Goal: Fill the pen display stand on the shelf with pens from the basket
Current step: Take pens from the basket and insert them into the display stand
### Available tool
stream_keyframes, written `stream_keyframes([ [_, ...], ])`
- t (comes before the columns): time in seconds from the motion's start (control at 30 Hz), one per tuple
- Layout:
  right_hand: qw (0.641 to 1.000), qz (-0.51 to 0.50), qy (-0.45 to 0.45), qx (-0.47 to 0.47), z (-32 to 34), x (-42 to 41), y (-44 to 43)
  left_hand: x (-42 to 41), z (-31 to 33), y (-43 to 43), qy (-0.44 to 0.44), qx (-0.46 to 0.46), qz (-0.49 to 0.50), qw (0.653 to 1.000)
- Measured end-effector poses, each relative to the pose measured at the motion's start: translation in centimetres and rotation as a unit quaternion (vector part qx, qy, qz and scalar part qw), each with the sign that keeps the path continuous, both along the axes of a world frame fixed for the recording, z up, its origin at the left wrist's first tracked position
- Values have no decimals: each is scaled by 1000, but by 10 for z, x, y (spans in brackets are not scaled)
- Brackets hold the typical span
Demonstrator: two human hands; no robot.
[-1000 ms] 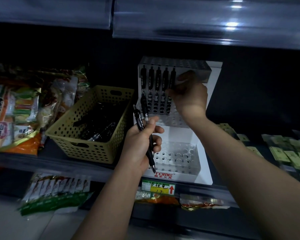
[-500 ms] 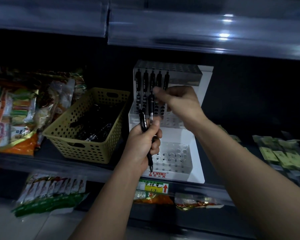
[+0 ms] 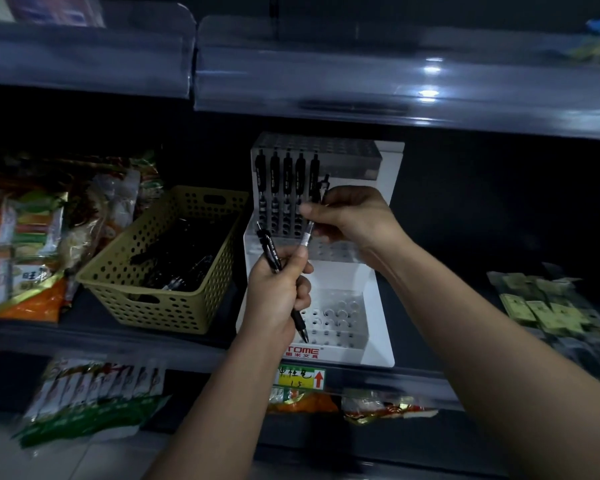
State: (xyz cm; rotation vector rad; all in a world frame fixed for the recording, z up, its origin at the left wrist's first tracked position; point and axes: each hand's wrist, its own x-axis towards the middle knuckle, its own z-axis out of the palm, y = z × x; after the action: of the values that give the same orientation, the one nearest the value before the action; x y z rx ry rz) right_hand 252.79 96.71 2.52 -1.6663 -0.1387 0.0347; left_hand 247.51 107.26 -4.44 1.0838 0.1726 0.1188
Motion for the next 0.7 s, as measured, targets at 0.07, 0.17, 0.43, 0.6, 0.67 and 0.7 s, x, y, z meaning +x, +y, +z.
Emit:
stream_keyframes([
  [0.07, 999, -10, 8, 37, -1, 2, 1, 1, 0, -1, -1, 0, 10, 1000],
  [0.17, 999, -2, 17, 38, -3, 4, 0, 4, -1, -2, -4, 0, 20, 1000],
  [0.43, 990, -100, -51, 80, 6, 14, -6, 2, -7, 0, 55, -1, -21, 998],
  [0.6, 977, -159, -101, 96, 17, 28, -9, 7, -9, 1, 64, -71, -18, 995],
  [0.67, 972, -186, -121, 77, 16, 37, -10, 7, -8, 2, 53, -58, -10, 997],
  [0.7, 968, -203, -136, 52, 15, 41, -11, 6, -8, 2, 47, -48, -8, 998],
])
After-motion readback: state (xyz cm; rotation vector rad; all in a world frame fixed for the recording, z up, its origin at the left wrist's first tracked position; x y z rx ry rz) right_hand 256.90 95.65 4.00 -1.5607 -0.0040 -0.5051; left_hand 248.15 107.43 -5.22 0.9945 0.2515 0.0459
